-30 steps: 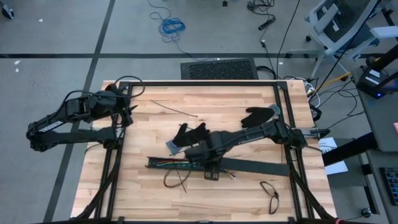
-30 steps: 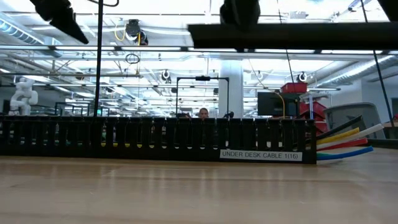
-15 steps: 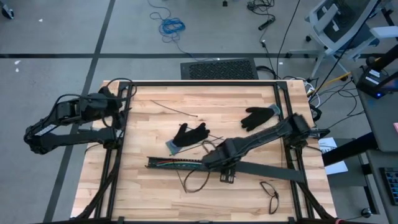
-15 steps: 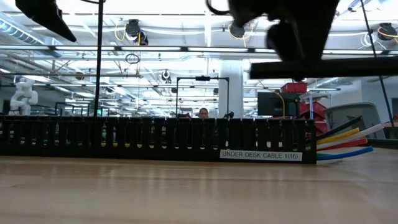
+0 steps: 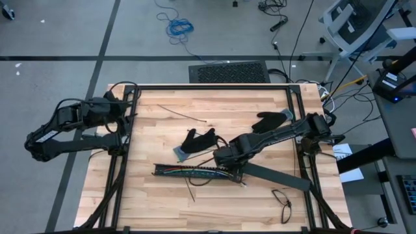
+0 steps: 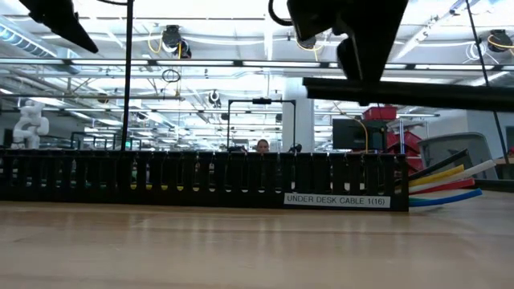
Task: Ziptie cables
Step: Close the cable duct
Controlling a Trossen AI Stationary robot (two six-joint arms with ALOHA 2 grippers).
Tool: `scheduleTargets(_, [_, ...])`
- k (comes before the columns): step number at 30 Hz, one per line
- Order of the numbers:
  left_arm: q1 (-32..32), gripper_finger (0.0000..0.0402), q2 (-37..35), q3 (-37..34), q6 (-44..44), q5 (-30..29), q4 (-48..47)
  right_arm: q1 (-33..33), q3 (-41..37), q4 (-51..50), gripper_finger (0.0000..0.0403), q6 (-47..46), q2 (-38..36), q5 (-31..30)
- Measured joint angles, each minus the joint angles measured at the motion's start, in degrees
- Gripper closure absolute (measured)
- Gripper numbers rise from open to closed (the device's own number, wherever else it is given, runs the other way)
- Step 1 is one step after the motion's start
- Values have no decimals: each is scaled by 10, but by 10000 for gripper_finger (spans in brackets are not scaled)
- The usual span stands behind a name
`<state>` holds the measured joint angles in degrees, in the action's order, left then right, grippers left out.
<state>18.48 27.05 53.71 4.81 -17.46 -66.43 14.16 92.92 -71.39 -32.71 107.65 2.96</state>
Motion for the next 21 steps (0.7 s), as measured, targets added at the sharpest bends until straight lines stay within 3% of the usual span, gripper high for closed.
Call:
scheduleTargets(7, [0, 200, 0, -34, -55, 68, 22, -3, 0, 23, 172, 70, 4, 1])
scheduleTargets(14, [-11, 200, 19, -141, -156, 176, 118, -3, 0, 23, 172, 154, 7, 1])
scheduleTargets(21, [-74, 201, 85, -170, -223, 266, 227, -7, 0, 6, 172, 202, 7, -20])
